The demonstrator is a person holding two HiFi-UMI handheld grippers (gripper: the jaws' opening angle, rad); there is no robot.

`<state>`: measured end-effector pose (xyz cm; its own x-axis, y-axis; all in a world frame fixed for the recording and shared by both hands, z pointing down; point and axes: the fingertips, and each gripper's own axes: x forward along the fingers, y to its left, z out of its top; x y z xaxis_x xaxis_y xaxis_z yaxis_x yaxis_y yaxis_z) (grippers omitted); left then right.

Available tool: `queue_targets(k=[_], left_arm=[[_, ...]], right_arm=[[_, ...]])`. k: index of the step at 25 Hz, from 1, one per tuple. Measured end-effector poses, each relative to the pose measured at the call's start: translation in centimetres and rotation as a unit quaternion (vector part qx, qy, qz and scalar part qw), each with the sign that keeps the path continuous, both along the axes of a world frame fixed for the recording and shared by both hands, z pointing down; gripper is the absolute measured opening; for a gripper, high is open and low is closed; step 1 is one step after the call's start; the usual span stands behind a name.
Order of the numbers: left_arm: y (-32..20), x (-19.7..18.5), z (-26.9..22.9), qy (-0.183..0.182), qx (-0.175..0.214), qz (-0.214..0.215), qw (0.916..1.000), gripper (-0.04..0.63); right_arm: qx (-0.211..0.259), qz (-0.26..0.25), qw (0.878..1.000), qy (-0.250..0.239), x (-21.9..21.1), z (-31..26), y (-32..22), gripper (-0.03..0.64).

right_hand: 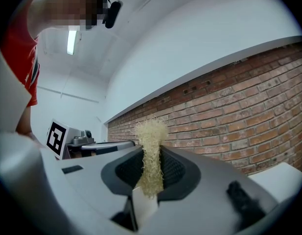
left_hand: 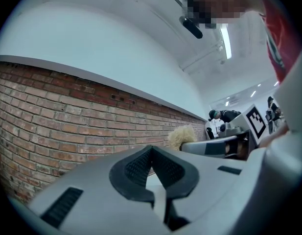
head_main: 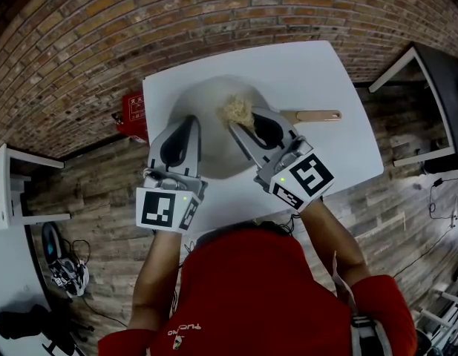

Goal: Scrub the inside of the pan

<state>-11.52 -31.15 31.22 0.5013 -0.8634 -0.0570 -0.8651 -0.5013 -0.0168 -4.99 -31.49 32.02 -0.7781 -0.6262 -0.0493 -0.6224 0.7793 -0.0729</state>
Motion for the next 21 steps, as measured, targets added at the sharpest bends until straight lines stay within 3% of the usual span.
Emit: queue_targets(k=[21], left_arm=[[0.8, 0.5, 0.2, 0.0, -0.003, 0.005, 1.0, 0.014]], right_arm=[[-0.002, -0.005, 1.0, 0.011, 0.3, 0.3, 1.1, 0.086]])
